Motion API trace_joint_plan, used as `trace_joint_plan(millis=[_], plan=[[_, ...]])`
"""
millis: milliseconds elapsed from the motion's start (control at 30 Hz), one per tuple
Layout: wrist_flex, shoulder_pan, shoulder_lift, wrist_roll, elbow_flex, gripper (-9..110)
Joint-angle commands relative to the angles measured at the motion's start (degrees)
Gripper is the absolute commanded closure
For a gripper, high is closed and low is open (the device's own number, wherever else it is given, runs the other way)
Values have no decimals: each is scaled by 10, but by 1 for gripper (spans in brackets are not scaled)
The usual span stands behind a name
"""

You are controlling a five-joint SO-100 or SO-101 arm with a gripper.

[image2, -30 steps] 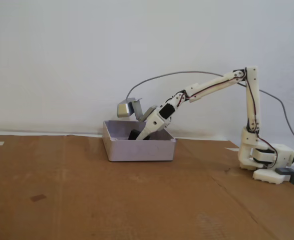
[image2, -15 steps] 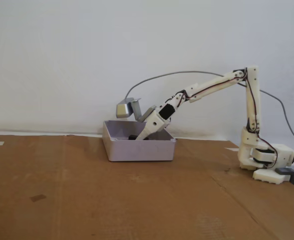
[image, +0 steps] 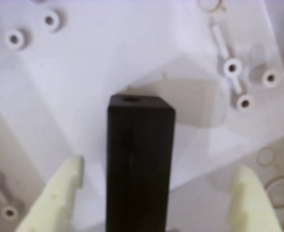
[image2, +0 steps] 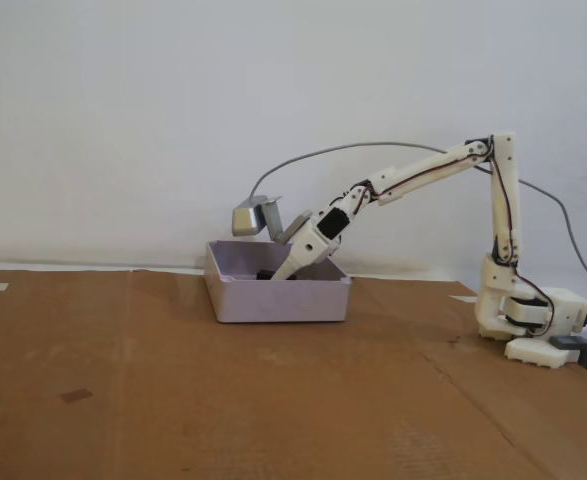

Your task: Grasp a block and put it in the box.

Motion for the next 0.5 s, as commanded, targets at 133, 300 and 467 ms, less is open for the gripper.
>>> trace_joint_plan(millis=[133,300,467], plan=[[-28,-3,34,-4,-20,65],[-29,-6,35,-4,-21,58],[-29,-14,36,-4,-30,54]])
